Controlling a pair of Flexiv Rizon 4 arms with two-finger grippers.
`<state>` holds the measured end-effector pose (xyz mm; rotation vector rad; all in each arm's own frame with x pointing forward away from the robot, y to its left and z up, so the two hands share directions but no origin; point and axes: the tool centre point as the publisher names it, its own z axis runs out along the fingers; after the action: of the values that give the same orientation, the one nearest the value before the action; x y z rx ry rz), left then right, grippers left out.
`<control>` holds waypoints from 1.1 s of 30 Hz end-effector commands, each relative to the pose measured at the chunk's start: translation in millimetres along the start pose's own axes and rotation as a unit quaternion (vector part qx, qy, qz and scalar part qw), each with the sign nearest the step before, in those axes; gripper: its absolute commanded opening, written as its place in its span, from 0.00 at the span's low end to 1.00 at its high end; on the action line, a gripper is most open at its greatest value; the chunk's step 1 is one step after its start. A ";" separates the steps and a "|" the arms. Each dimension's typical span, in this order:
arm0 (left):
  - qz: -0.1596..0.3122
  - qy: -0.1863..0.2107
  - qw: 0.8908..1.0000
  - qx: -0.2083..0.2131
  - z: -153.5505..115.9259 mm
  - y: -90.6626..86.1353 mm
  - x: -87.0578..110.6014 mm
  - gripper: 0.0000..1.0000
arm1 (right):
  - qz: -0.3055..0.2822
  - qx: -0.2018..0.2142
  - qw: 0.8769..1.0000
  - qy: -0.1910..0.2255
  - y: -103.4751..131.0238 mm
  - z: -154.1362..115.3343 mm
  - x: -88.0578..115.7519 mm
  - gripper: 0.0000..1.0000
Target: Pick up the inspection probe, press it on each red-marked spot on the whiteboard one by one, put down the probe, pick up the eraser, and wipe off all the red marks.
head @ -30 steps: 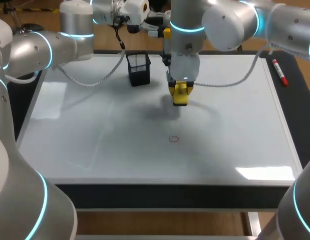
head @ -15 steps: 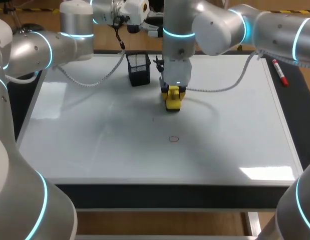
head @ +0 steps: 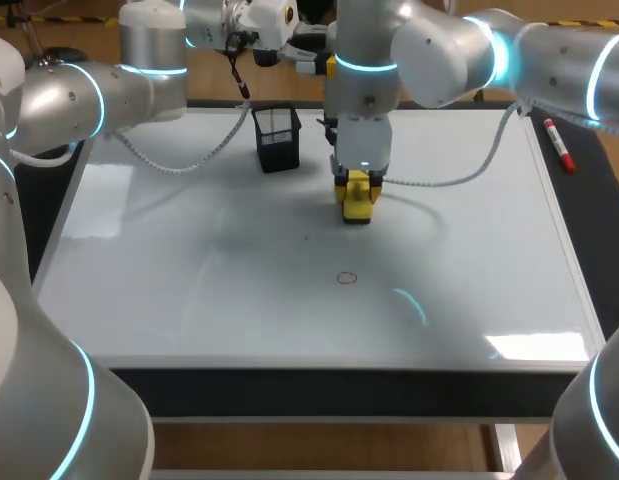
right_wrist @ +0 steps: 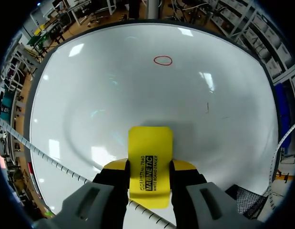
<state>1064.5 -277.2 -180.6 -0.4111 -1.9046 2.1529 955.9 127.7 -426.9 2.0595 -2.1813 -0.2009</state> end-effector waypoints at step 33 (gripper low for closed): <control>-0.001 0.002 1.000 -0.001 -0.4 -2.0 -0.8 0.00 | 0.105 0.039 0.994 0.003 55.0 -36.0 105.1 0.00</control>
<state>1064.5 -277.3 -180.6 -0.4112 -1.9046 2.1528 916.1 42.9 -386.7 1.8253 -2.3849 -0.1086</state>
